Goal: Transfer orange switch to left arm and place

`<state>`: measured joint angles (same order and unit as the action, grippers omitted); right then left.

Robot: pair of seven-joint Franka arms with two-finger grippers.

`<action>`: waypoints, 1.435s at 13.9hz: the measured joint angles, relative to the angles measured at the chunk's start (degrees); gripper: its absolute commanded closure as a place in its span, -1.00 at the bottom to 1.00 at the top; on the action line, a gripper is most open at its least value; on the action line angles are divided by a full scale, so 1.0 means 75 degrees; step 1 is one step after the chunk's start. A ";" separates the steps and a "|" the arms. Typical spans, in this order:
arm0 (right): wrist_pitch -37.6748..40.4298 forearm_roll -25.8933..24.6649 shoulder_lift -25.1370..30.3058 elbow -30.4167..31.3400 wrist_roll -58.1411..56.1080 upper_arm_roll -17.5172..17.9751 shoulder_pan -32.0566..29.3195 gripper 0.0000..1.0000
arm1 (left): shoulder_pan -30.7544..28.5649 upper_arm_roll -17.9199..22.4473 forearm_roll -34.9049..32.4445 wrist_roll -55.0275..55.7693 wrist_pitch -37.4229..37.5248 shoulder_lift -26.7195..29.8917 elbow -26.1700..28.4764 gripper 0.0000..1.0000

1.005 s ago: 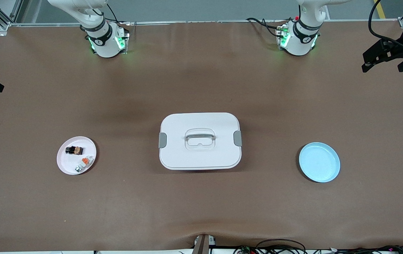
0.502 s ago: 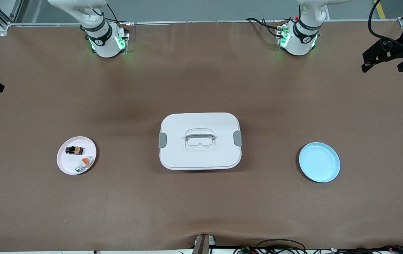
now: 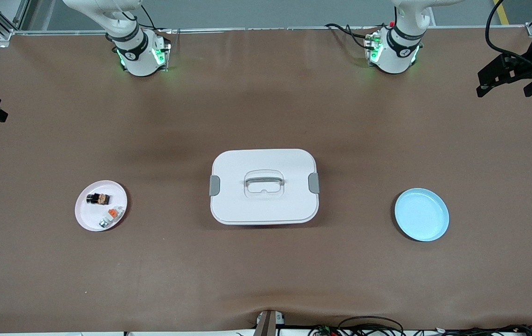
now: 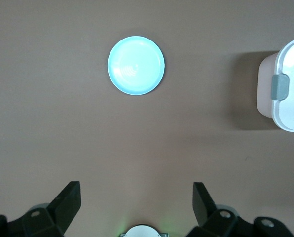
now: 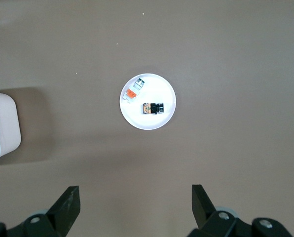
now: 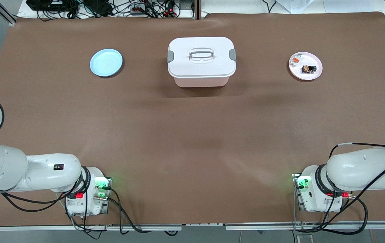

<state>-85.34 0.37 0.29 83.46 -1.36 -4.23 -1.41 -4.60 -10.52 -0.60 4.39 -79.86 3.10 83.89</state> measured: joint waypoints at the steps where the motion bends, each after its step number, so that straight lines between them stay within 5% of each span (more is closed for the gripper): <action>1: 0.0000 0.0001 0.0000 0.0000 0.0000 0.0001 0.0000 -1.00 | 0.0000 0.0000 0.0000 0.0000 0.0000 -0.0014 -0.0009 -1.00; 20: 0.0001 0.0078 0.0000 0.0000 -0.0001 0.0016 0.0015 -1.00 | 0.0167 -0.0011 0.0000 0.0000 0.0000 -0.0319 -0.0092 -1.00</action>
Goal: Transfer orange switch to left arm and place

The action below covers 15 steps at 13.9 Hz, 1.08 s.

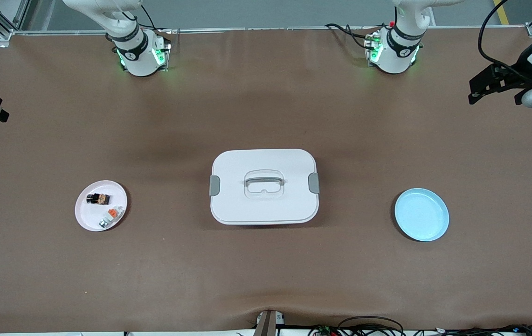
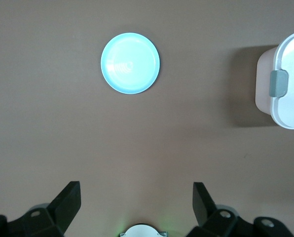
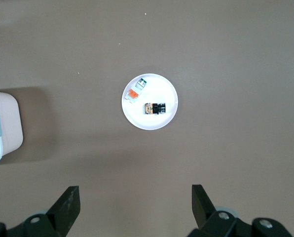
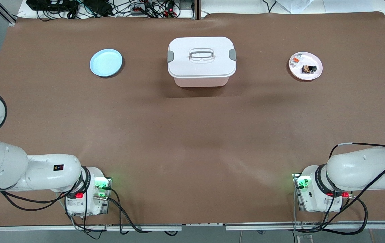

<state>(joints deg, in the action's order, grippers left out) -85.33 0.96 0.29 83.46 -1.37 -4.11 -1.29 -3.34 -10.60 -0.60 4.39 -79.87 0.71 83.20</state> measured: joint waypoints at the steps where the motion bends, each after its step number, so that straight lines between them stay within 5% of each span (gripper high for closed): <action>1: 0.0027 0.0066 0.0000 0.0000 -0.0008 0.0001 0.0000 -1.00 | 0.0007 0.0000 0.0000 0.0000 0.0000 -0.0010 -0.0002 -1.00; 15: 0.0299 0.0146 0.0041 -0.0005 -0.1093 -0.0009 0.0000 -1.00 | -0.0016 0.0011 0.0000 0.0000 0.0000 -0.0016 -0.0092 -1.00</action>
<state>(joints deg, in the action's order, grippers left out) -83.09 2.06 0.60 83.42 -9.57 -4.18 -1.30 -3.46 -10.51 -0.60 4.39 -79.87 0.59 82.51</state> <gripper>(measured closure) 0.000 0.000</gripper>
